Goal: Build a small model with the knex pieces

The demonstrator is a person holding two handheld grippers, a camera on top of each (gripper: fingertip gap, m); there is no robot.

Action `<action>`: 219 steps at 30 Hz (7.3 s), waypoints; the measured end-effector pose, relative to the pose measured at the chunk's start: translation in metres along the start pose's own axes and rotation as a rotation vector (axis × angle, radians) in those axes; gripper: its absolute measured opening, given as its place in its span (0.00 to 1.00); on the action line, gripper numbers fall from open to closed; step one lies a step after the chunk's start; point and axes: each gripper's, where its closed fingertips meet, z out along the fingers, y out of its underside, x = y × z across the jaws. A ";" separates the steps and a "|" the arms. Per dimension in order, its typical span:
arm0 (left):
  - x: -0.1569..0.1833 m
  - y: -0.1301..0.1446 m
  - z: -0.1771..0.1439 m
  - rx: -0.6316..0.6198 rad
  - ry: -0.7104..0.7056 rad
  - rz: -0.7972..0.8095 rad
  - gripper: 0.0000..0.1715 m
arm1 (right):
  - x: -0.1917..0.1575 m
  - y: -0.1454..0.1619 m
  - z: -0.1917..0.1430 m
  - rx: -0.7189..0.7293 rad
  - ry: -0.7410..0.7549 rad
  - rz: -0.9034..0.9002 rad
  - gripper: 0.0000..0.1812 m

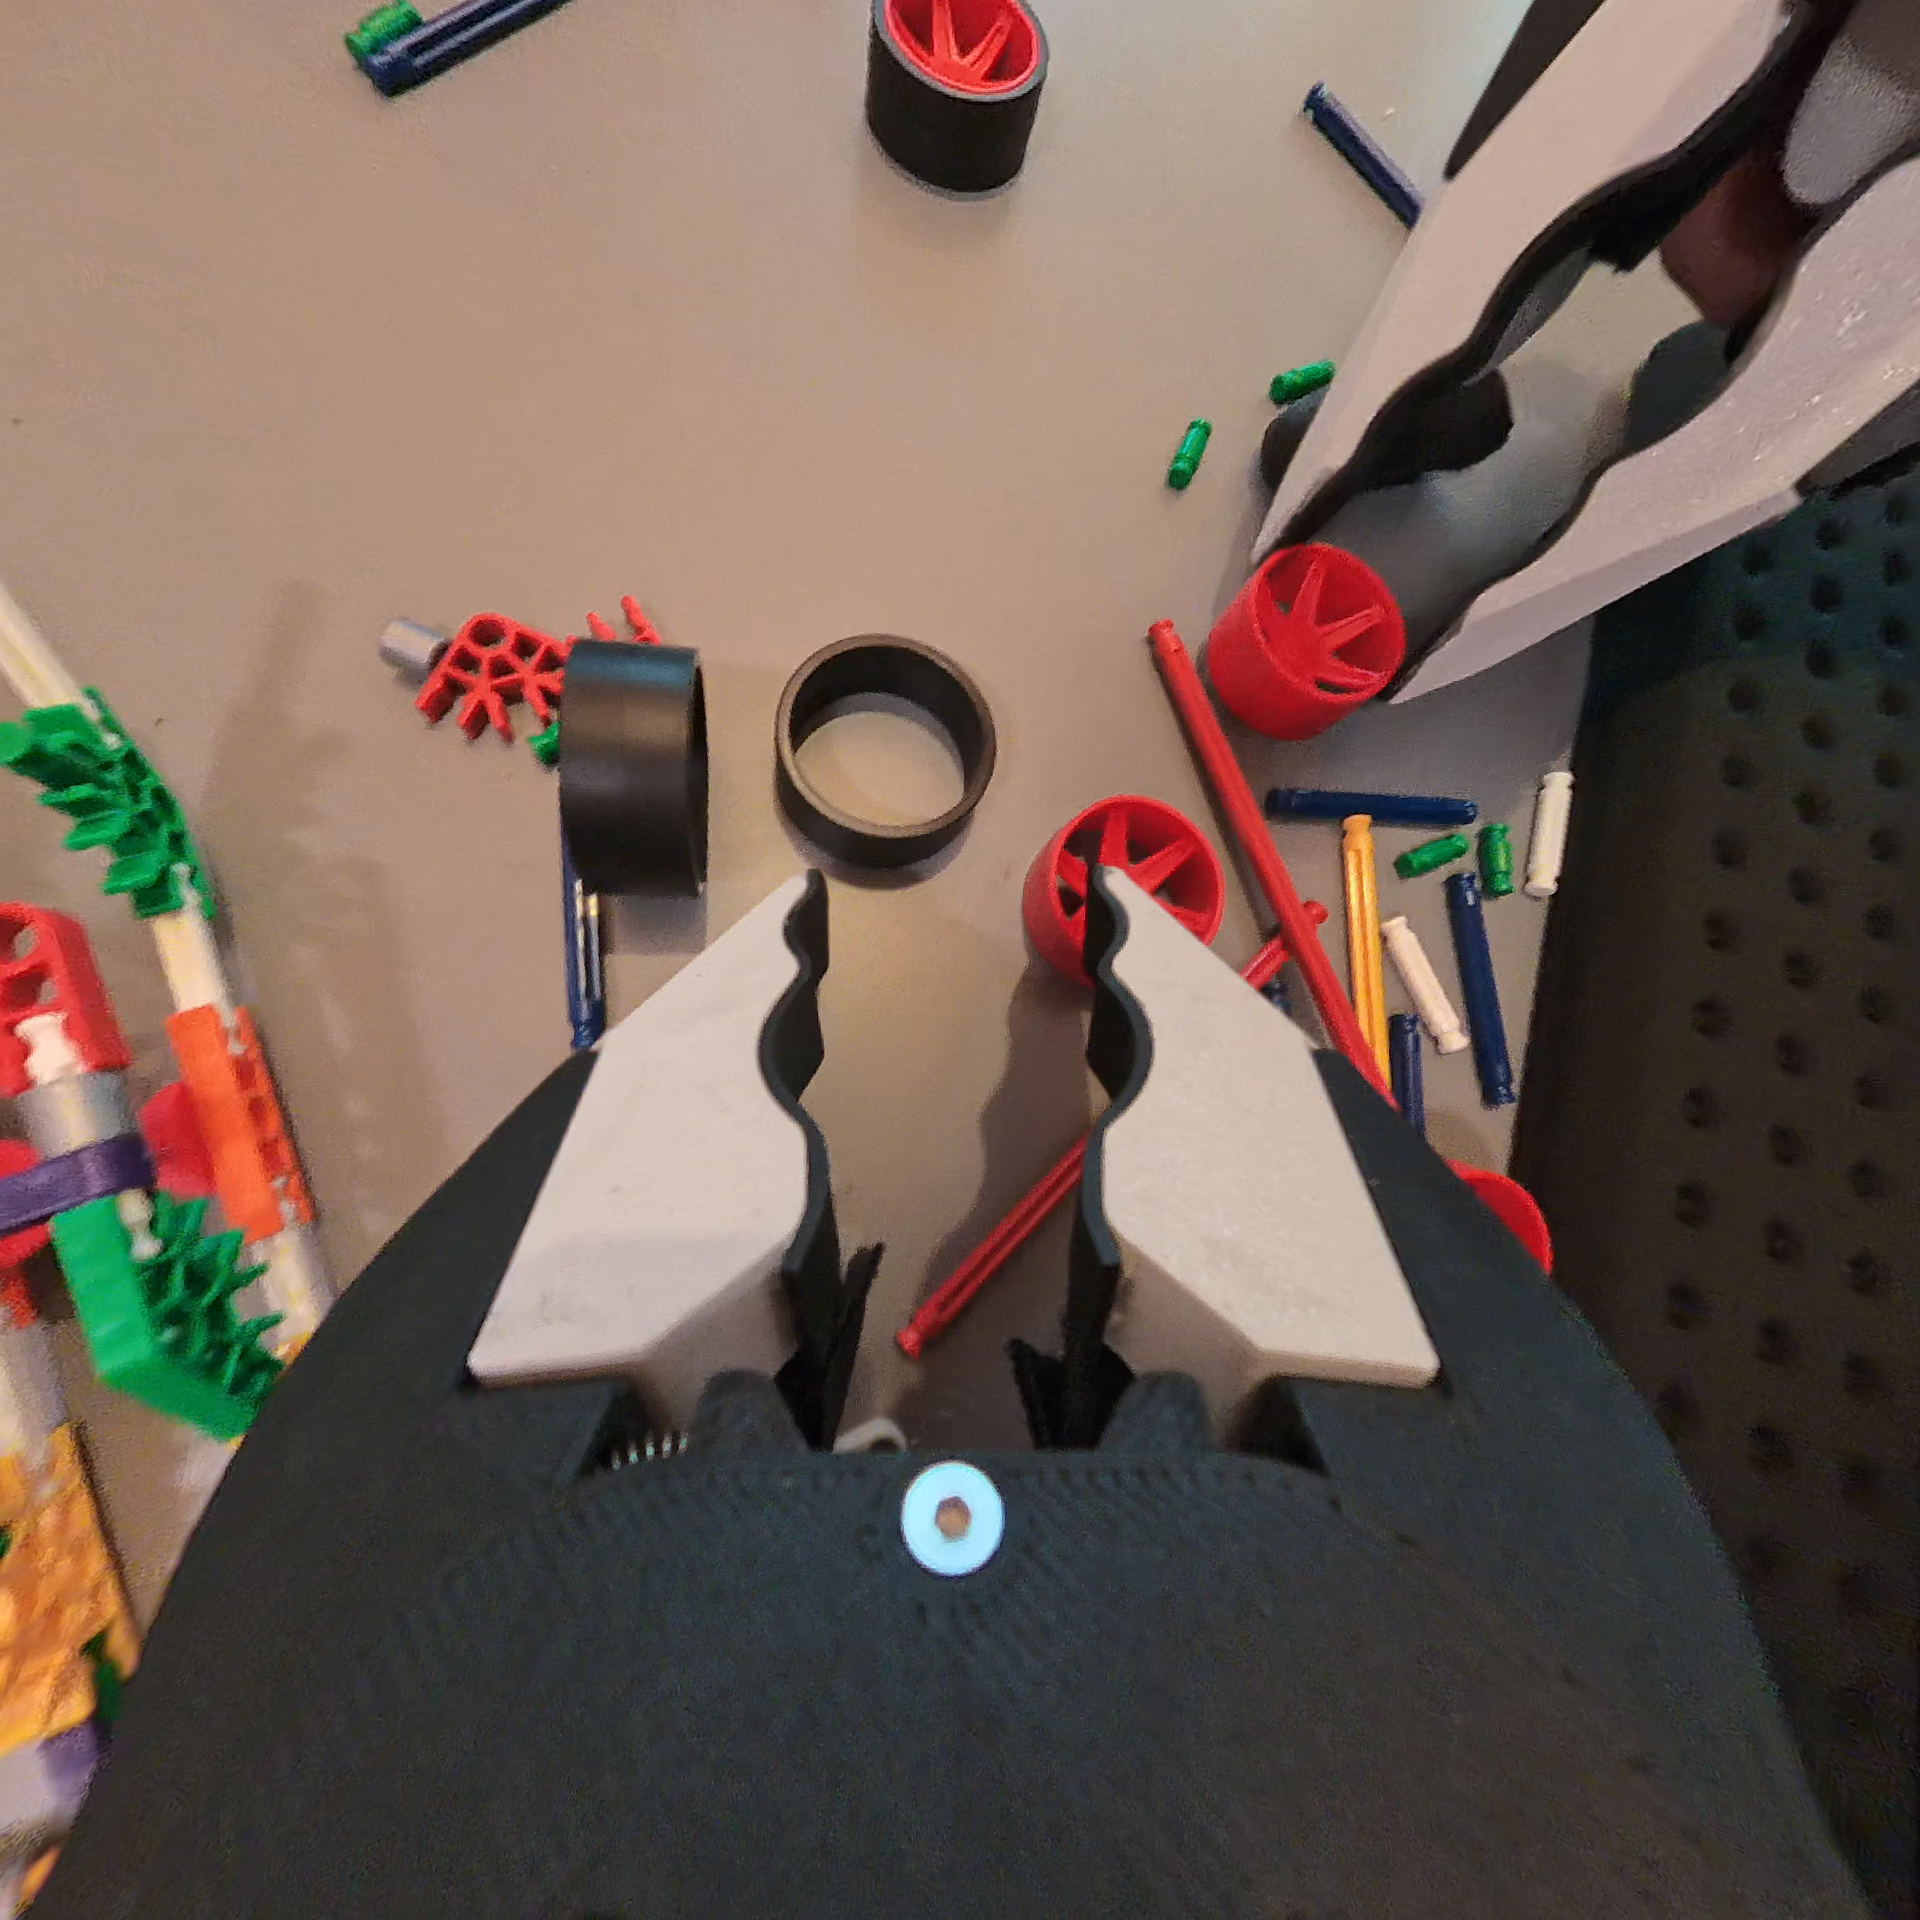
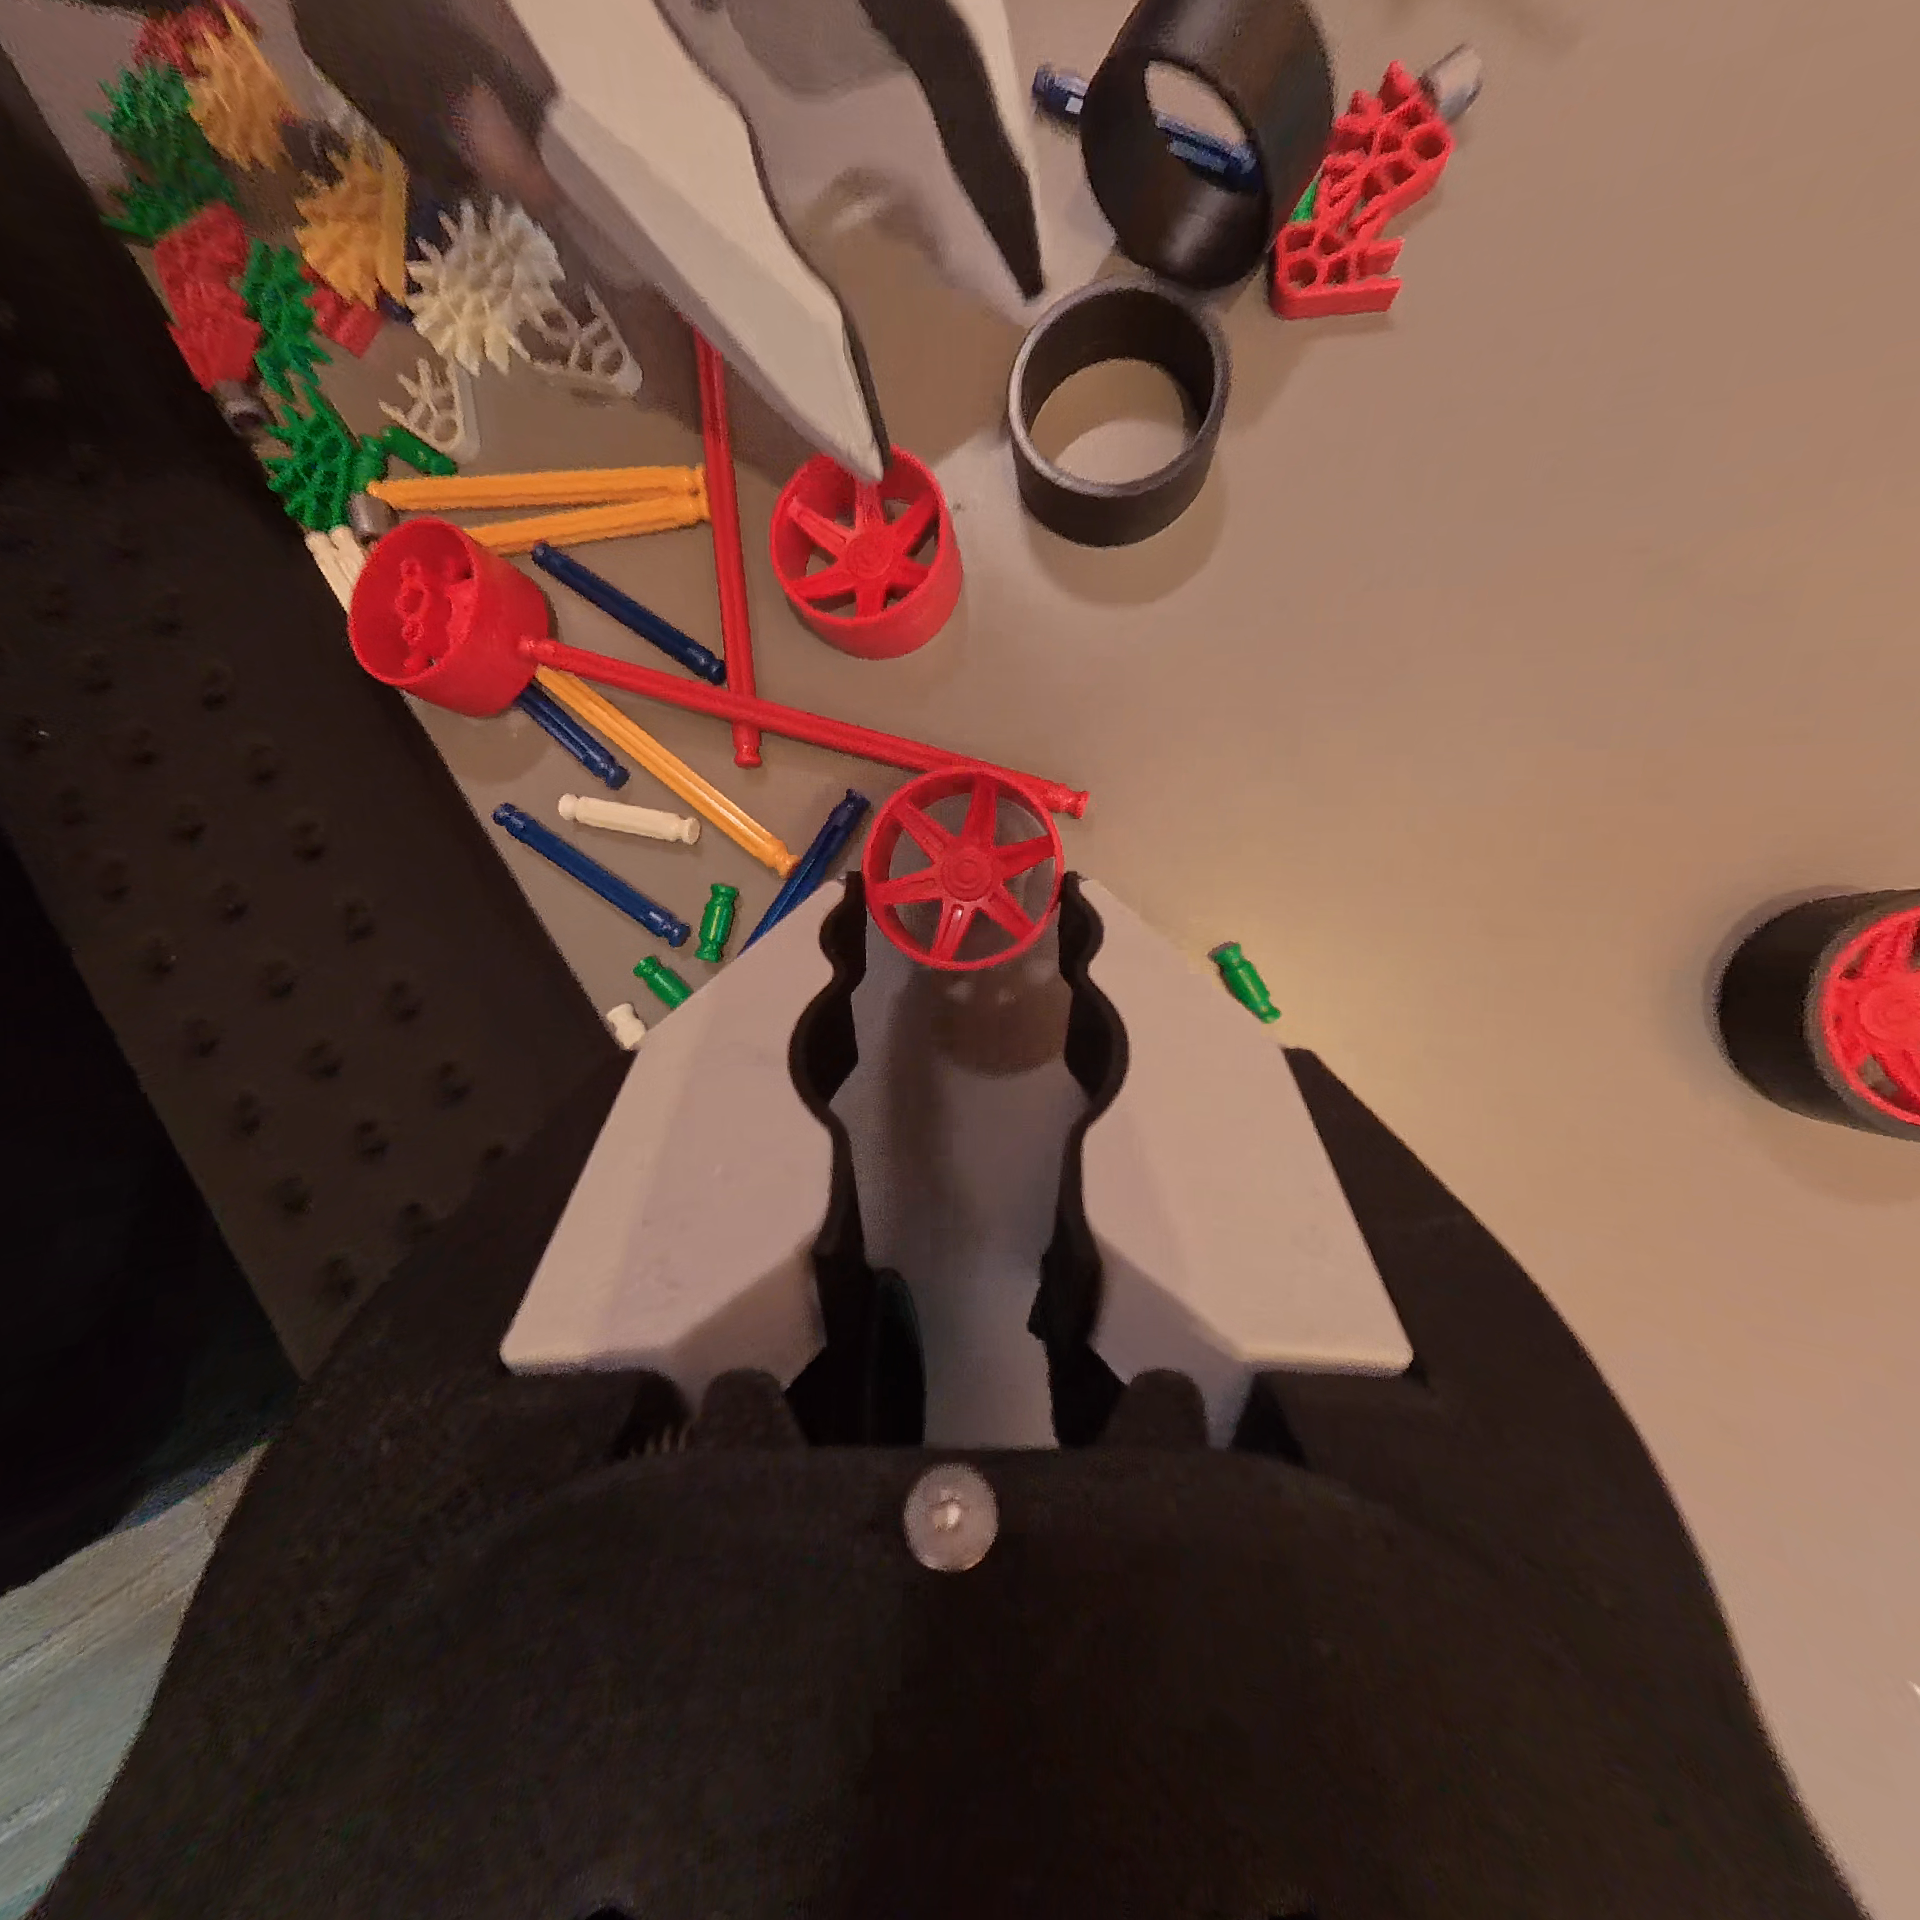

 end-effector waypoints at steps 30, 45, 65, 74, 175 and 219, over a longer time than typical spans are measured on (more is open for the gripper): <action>-0.007 -0.048 0.013 0.197 -0.062 -0.036 0.00 | 0.037 -0.063 0.027 0.069 0.081 -0.250 0.18; -0.009 -0.045 0.019 0.102 -0.153 0.107 0.00 | 0.035 -0.060 0.029 0.051 0.016 -0.204 0.18; -0.014 -0.057 0.007 0.114 -0.140 0.142 0.00 | 0.027 -0.060 0.017 0.109 -0.078 -0.110 0.22; 0.008 -0.038 0.024 -0.074 -0.084 0.383 0.00 | 0.036 -0.057 0.019 -0.018 -0.043 -0.221 0.00; 0.038 -0.023 -0.013 -0.037 0.009 0.324 0.17 | -0.010 -0.062 0.004 0.101 0.010 -0.061 0.15; 0.016 -0.041 0.018 -0.010 0.021 0.404 0.00 | 0.028 -0.045 0.024 -0.100 -0.003 -0.102 0.00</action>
